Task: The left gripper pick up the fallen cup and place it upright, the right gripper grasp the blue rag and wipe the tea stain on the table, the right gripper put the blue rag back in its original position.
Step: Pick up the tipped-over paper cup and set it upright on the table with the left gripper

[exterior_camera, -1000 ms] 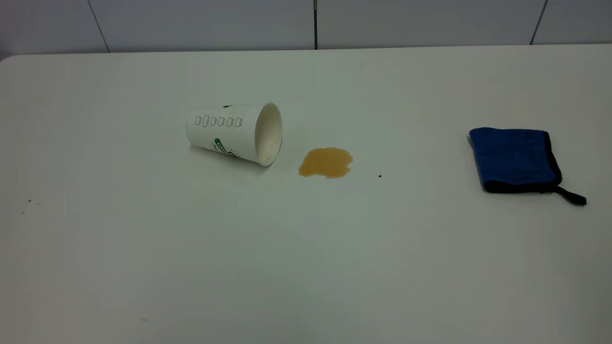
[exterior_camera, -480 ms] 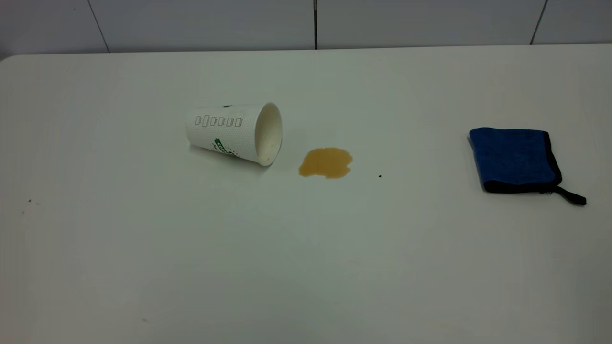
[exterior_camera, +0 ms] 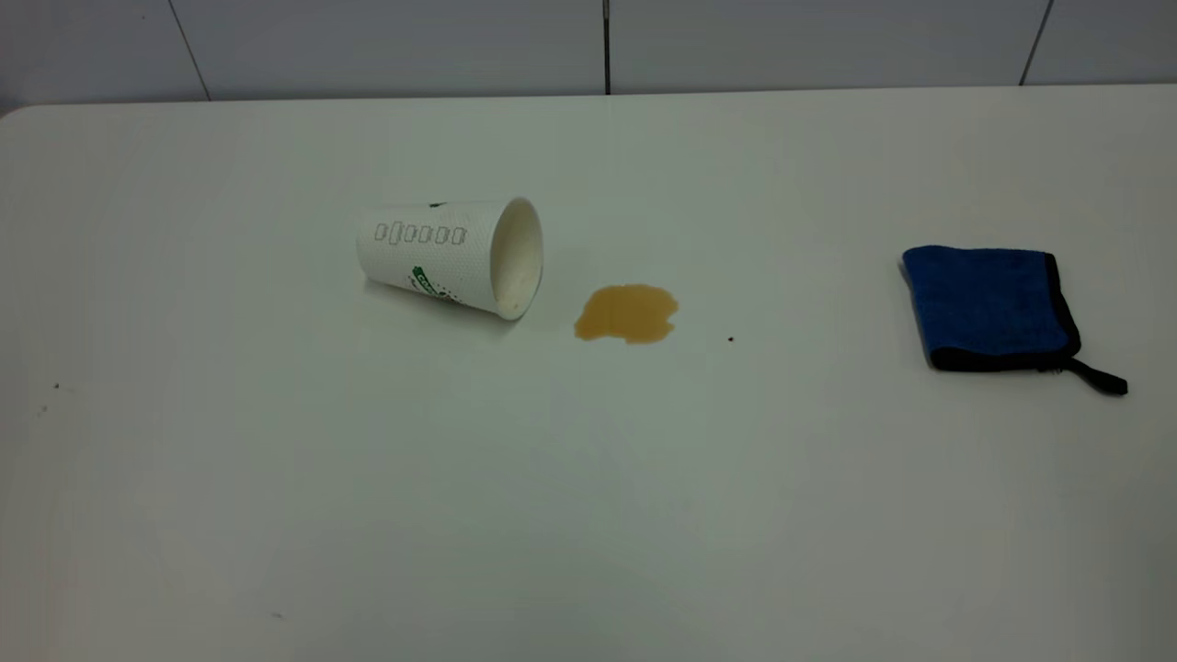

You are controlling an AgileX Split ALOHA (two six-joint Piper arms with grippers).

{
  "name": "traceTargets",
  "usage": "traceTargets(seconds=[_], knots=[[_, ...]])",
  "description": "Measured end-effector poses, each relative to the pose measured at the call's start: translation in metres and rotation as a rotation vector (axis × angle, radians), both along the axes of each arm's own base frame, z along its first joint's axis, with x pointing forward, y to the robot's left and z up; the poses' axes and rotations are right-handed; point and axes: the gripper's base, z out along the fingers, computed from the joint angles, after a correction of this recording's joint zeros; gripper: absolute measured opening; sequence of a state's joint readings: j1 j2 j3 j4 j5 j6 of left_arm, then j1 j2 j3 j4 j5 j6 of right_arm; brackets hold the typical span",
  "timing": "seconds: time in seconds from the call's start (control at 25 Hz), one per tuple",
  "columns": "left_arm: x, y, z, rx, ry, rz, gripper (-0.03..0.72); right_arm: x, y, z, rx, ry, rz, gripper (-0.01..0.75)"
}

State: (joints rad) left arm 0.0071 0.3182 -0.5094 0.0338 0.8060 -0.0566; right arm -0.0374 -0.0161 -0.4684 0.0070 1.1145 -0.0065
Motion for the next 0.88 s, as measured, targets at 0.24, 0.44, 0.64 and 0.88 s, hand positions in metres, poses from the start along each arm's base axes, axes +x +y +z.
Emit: traceTargets(seconds=[0.24, 0.44, 0.64, 0.88], knots=[[0.080, 0.000, 0.022, 0.011, 0.161, -0.012, 0.579, 0.000, 0.000, 0.000, 0.000, 0.000, 0.000, 0.238], [0.159, -0.006, 0.025, 0.031, 0.316, -0.060, 0.605, 0.000, 0.000, 0.000, 0.000, 0.000, 0.000, 0.238], [0.227, -0.045, 0.005, 0.151, 0.418, -0.190, 0.663, 0.000, 0.000, 0.000, 0.000, 0.000, 0.000, 0.238], [0.286, -0.122, -0.036, 0.338, 0.508, -0.214, 0.683, 0.000, 0.000, 0.000, 0.000, 0.000, 0.000, 0.238]])
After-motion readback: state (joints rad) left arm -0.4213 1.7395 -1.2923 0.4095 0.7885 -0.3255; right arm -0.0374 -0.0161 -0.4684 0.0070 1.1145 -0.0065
